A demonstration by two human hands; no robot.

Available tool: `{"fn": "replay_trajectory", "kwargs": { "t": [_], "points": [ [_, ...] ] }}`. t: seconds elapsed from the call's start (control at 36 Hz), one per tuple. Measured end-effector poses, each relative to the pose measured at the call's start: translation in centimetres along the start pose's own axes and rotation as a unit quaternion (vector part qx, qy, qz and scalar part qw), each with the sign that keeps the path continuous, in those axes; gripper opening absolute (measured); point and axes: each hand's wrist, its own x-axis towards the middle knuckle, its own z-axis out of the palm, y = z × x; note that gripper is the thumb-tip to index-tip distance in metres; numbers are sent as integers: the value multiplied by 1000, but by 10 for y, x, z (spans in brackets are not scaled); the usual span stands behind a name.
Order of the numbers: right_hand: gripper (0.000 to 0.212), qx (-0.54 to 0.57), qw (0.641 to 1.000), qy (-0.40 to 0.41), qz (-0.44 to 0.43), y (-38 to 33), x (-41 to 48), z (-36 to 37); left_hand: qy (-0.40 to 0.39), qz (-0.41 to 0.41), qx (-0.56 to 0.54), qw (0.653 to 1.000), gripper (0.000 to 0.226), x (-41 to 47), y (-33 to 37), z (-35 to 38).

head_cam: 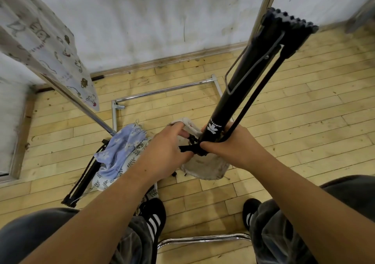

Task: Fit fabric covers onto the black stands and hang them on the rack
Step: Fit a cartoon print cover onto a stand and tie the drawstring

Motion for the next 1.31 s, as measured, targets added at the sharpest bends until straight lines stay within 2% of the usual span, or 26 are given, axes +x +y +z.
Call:
{"fn": "replay_trajectory", "kwargs": {
  "t": [0.19, 0.31, 0.36, 0.53, 0.83, 1.0, 1.11, 1.17, 1.25, 1.31],
  "points": [
    [21, -50, 999, 12, -16, 3, 1, 3, -19, 13, -70, 997, 46, -6, 17, -4],
    [31, -105, 994, 5, -29, 4, 3, 5, -19, 0, -129, 992, 44, -7, 22, -7],
    [30, -126, 991, 3, -46, 3, 4, 5, -12, 3, -143, 990, 43, -7, 24, -8],
    [29, -141, 988, -13, -59, -1, 4, 7, 15, -7, -131, 991, 41, -8, 27, -8],
    [11, -149, 983, -37, -97, -13, 0, 9, 42, -8, -129, 991, 44, -8, 34, -8],
    [34, -105, 989, -23, -102, -11, 0, 10, 74, -15, -138, 988, 42, -8, 31, -11],
    [55, -128, 986, -32, -101, -6, 2, 3, 73, -20, -129, 989, 43, -5, 22, -11],
    [63, -134, 986, -35, -94, -4, 3, 0, 74, -18, -124, 989, 35, -4, 17, -11],
    [81, -103, 989, -38, -97, -7, 5, -3, 82, -10, -80, 993, 43, -2, 13, -12],
    [90, -72, 991, -42, -108, -11, 5, -5, 85, -12, -64, 994, 38, -1, 13, -12]
  ]
}}
